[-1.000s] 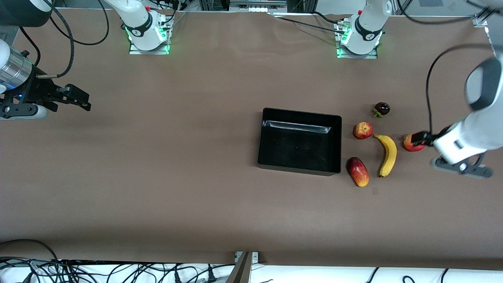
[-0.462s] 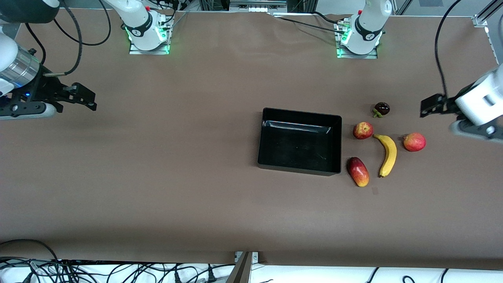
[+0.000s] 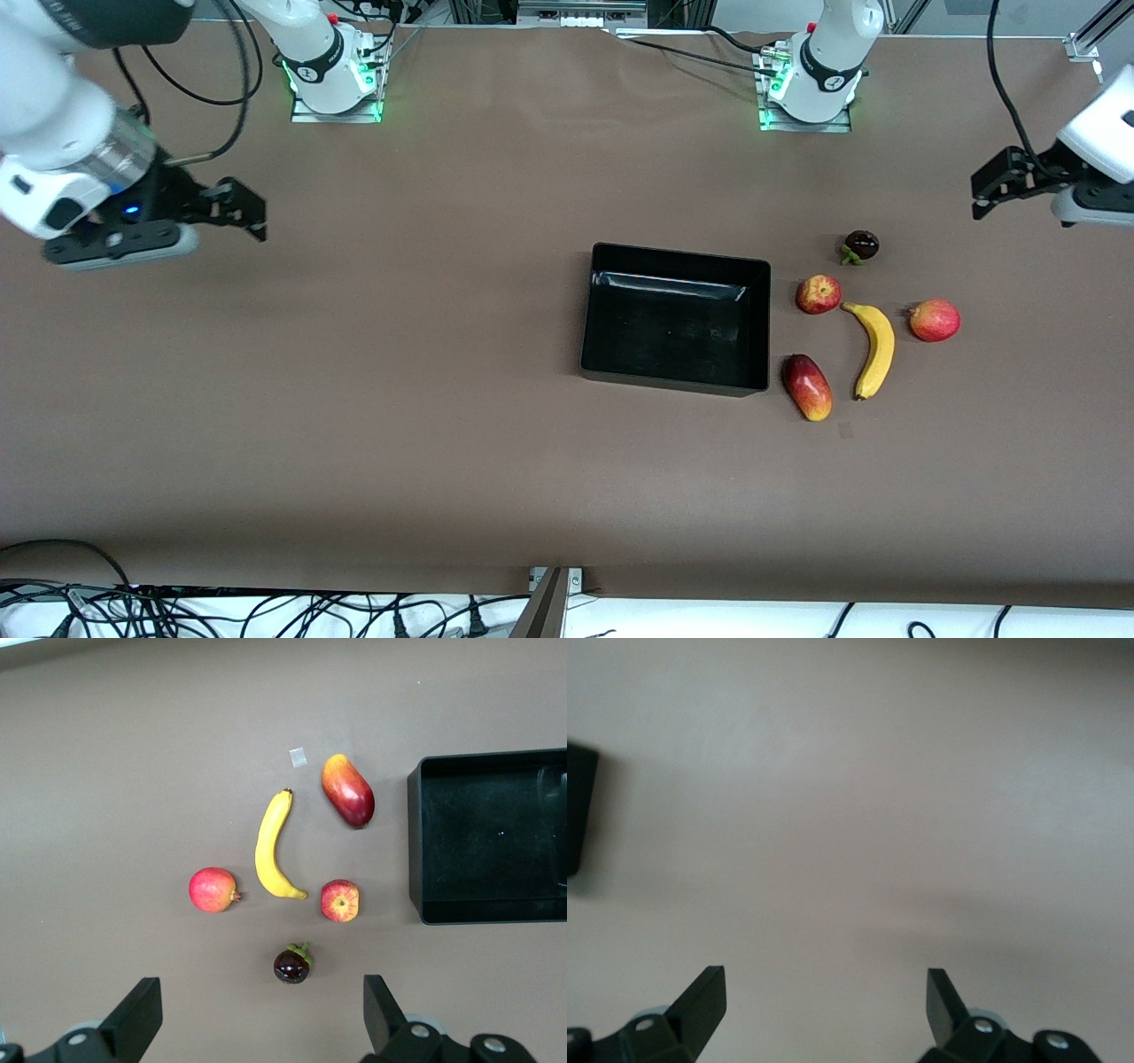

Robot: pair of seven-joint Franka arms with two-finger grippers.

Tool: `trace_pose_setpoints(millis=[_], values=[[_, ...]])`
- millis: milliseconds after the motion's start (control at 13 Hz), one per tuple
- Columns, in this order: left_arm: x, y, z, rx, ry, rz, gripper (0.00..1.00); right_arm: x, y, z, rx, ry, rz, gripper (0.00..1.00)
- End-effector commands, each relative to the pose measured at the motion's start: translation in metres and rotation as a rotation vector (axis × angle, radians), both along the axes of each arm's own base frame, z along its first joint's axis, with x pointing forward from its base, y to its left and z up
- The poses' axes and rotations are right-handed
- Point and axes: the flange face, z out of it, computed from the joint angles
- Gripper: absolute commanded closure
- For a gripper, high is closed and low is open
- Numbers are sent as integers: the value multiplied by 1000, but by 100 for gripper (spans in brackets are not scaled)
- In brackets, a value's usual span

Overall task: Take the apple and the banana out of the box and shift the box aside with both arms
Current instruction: 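Reach the right gripper to the rim of the empty black tray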

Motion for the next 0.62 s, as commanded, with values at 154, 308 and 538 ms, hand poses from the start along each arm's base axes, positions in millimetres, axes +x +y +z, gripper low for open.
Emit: trace_pose_setpoints(millis=[154, 308, 538], values=[[2, -3, -14, -58, 14, 33, 0, -6, 73, -41, 3, 87, 125, 0], [2, -5, -17, -57, 28, 47, 0, -1, 119, -71, 69, 86, 116, 0], [0, -5, -18, -56, 48, 50, 0, 1, 184, -126, 73, 78, -9, 0]])
